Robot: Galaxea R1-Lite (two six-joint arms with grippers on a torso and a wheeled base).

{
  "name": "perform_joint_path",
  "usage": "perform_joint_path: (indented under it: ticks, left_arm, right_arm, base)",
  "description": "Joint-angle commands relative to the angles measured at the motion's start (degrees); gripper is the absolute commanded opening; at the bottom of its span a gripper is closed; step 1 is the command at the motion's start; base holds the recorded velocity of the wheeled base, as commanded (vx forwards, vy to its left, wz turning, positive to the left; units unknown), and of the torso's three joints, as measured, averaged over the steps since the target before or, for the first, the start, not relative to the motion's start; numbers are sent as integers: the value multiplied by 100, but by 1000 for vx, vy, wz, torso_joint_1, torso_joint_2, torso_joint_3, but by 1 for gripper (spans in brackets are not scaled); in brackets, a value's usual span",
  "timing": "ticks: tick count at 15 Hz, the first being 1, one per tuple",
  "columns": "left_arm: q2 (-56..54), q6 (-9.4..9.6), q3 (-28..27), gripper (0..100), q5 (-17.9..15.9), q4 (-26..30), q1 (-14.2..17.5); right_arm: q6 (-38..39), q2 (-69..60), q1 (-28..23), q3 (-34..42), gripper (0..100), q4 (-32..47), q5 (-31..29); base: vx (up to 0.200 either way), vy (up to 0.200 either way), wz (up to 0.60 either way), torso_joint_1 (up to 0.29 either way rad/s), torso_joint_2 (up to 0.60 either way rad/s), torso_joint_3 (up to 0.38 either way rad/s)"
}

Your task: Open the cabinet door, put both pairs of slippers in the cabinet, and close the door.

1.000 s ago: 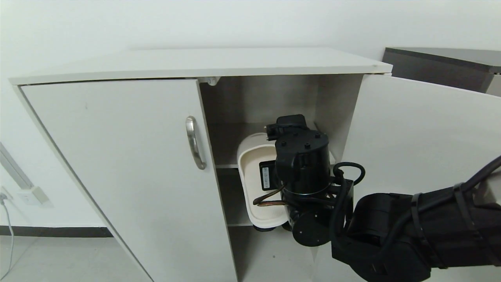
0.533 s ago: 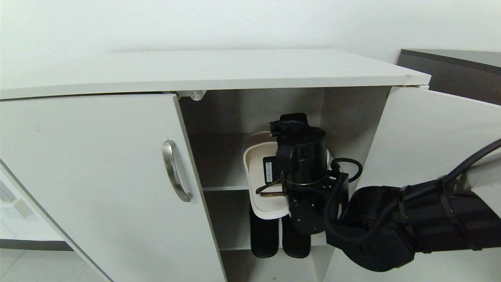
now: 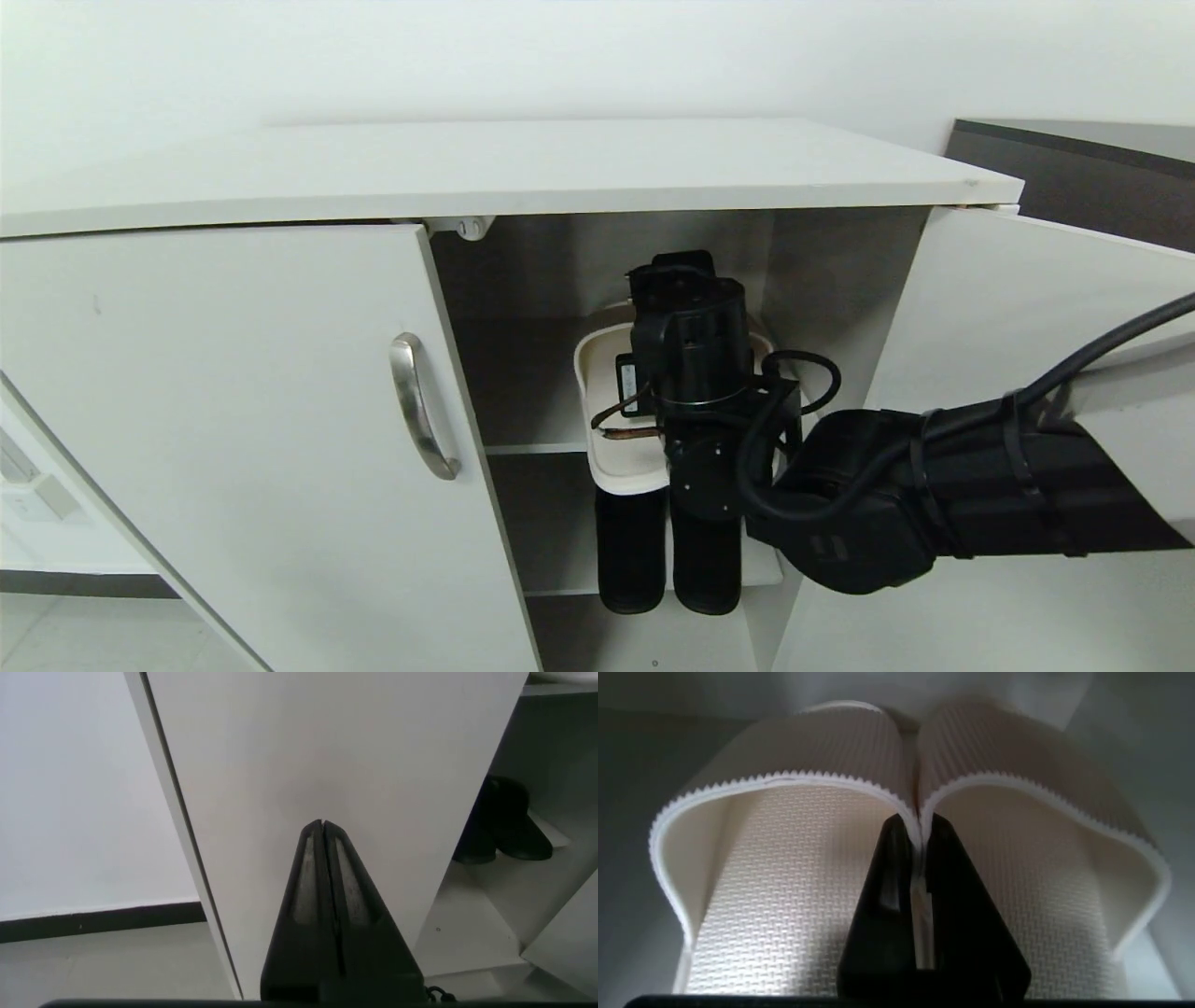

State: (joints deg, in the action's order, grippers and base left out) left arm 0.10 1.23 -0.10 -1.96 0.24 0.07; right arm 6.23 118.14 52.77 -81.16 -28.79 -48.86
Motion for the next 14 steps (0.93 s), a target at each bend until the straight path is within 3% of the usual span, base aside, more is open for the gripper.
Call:
perform_joint_path:
  ticks: [1, 6, 14]
  left_arm:
    - [-1, 0, 1, 0, 3, 2, 1]
    - [-1, 0, 1, 0, 3, 2, 1]
    - [-1, -9, 1, 0, 3, -7, 1]
  right_arm:
    - [159, 227, -92, -435, 0, 225, 8]
    - [669, 403, -162, -1217, 0, 1051, 149]
    - [669, 605, -311, -1332, 0, 1051, 263]
  base:
    - [0, 0, 0, 0, 0, 0]
    - [0, 0, 0, 0, 0, 0]
    - [0, 0, 0, 0, 0, 0]
